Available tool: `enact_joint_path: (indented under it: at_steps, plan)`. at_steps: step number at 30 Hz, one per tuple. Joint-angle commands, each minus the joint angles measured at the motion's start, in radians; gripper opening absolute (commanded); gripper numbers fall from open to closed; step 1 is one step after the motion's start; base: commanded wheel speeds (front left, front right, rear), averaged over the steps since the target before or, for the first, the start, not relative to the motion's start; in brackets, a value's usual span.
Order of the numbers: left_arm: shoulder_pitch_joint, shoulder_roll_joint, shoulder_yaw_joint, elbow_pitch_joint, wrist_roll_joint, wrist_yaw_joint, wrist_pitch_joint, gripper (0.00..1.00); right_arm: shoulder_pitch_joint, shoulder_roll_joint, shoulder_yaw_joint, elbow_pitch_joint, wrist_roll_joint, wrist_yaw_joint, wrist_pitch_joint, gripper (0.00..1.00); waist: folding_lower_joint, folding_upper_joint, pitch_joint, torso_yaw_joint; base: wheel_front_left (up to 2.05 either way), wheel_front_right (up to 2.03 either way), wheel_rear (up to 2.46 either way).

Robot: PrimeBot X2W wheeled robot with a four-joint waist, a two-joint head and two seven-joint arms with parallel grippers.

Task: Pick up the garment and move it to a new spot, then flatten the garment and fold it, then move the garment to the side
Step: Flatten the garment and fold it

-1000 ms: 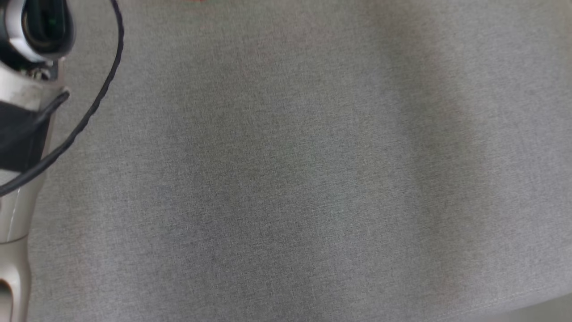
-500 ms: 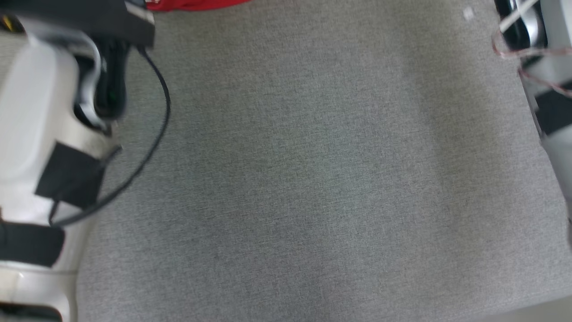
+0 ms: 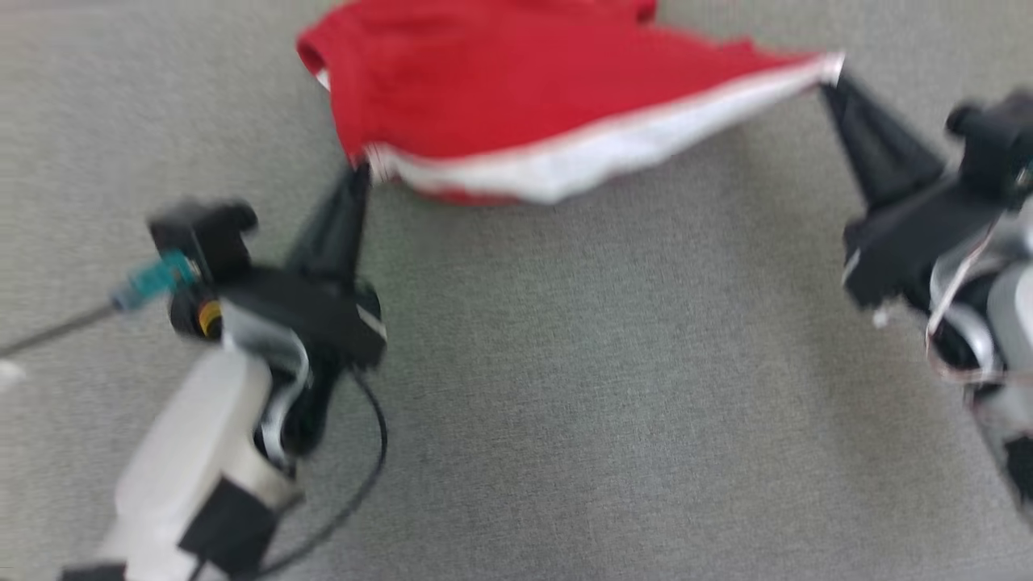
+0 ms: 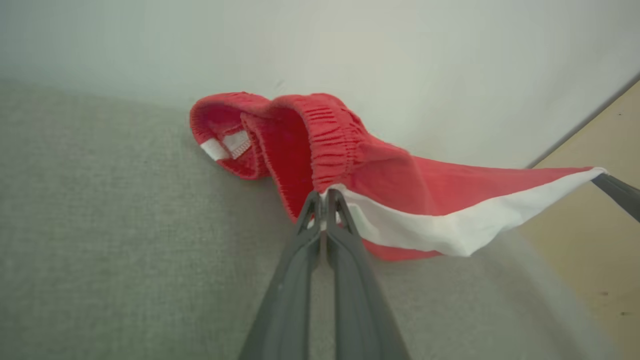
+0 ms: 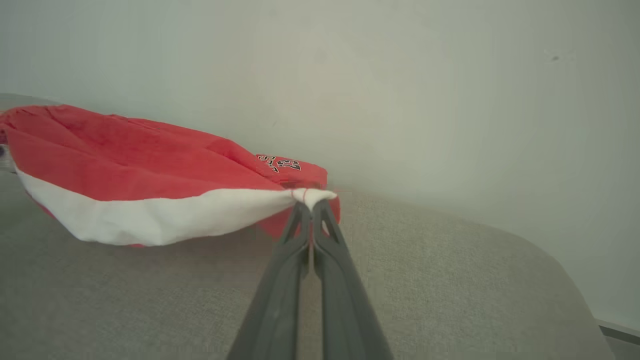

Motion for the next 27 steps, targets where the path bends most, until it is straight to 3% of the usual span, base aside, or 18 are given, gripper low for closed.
enact_joint_path:
  at_steps: [1, 14, 22, 27]
  plan:
    - [0.058, 0.003, -0.008, -0.019, -0.016, 0.008, 0.017, 0.00, 0.073, 0.009, -0.030, -0.036, 0.006, 0.001, 0.029, 0.00, 0.0002, 0.0000, -0.070, 0.020, 0.00, 0.00, 0.00]
    - [0.390, 0.062, -0.039, -0.270, -0.162, 0.089, 0.207, 0.00, 0.486, 0.096, -0.248, -0.258, 0.039, 0.001, 0.292, 0.00, 0.0002, 0.0000, -0.196, 0.042, 0.00, 0.00, 0.00]
    - [0.522, 0.124, -0.060, -0.361, -0.169, 0.162, 0.282, 0.00, 0.699, 0.146, -0.342, -0.385, 0.042, 0.001, 0.524, 0.00, 0.0002, 0.0000, -0.238, 0.046, 0.00, 0.00, 0.00]
    - [0.570, 0.152, -0.078, -0.388, -0.172, 0.186, 0.318, 0.00, 0.799, 0.164, -0.361, -0.439, 0.083, 0.001, 0.646, 0.00, 0.0002, 0.0000, -0.253, 0.043, 0.00, 0.00, 0.00]
